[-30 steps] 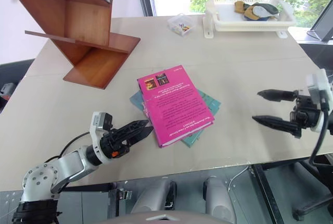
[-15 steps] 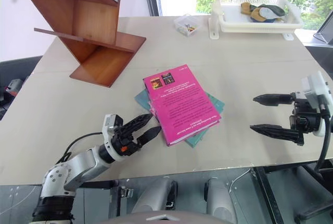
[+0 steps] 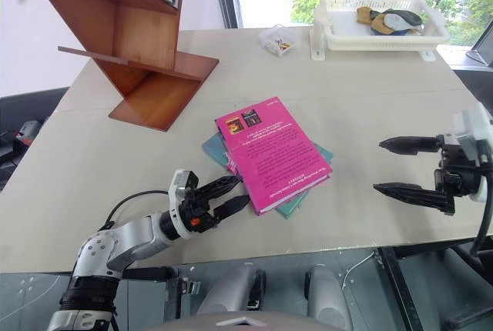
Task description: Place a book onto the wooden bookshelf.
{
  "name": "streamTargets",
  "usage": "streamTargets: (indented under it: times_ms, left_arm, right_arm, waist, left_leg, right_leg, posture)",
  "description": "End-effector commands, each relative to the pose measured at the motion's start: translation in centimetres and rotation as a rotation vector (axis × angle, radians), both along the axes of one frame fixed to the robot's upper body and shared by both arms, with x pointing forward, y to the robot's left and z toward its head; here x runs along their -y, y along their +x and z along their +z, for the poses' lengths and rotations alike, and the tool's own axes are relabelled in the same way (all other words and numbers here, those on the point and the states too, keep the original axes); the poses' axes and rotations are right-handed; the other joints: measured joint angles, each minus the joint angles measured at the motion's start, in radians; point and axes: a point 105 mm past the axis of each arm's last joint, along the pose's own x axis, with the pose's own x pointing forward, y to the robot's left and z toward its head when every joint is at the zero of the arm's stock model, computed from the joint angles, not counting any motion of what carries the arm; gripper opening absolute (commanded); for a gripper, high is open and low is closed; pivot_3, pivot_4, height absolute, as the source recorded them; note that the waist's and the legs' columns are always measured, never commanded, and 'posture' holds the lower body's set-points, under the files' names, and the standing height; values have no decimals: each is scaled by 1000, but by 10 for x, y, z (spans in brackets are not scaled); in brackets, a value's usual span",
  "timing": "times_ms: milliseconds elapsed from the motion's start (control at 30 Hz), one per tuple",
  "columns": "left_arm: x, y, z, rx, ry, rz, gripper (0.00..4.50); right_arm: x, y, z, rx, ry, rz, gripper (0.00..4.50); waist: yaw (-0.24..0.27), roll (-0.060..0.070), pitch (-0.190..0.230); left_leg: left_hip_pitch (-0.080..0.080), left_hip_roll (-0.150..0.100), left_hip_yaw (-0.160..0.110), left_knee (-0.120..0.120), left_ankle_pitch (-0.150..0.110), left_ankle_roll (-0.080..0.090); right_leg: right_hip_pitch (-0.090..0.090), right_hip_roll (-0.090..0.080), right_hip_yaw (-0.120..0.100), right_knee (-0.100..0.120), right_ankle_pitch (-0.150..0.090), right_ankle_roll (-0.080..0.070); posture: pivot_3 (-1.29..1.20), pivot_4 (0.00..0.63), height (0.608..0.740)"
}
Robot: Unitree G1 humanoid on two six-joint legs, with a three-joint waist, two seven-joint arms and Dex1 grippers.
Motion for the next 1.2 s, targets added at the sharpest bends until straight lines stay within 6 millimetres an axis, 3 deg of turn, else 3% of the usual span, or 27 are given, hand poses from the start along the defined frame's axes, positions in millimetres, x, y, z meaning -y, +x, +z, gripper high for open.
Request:
streamTargets:
  times_ms: [33,500,767,833,1033,1200]
  left_arm:
    - [12,-10,-22,-78,56,-54,4476]
    - [37,-3,-22,-105,69,-56,4476]
    - [40,-3,-18,-117,9,-59,781]
    - [36,-2,-17,-124,-18,-42,165]
    - [20,-8,-12,-101,-45,11,165]
    - [6,-10,7,107,71,34,165]
  right_arm:
    - [2,-2,11,63,-16,-7,4500]
    - [3,0,16,85,-33,-24,4500]
    - [6,-1,19,88,-46,-40,4500]
    - [6,0,19,90,-45,-41,4500]
    - [4,3,16,93,-46,-42,4500]
    - [4,6,17,98,-34,-39,4500]
  waist:
    - [0,1,0]
    - [22,4,-5]
    - [21,4,-5]
    - [21,4,-5]
    - [16,4,-5]
    - [-1,1,-3]
  left_leg:
    - [0,0,0,0,0,0]
    - [0,-1,0,0,0,0]
    - [0,-1,0,0,0,0]
    - [0,-1,0,0,0,0]
    - [-1,0,1,0,0,1]
    - [-1,1,1,-3,-1,1]
  right_leg:
    - [0,0,0,0,0,0]
    - [0,-1,0,-1,0,0]
    - [0,0,0,-1,0,0]
    - [0,0,0,-1,0,0]
    - [0,-1,1,-3,0,0]
    - [-1,-1,1,-6,0,0]
  posture:
    - [0,150,740]
    - [0,150,740]
    - [0,150,740]
    - [0,150,740]
    - [0,150,740]
    - [0,150,740]
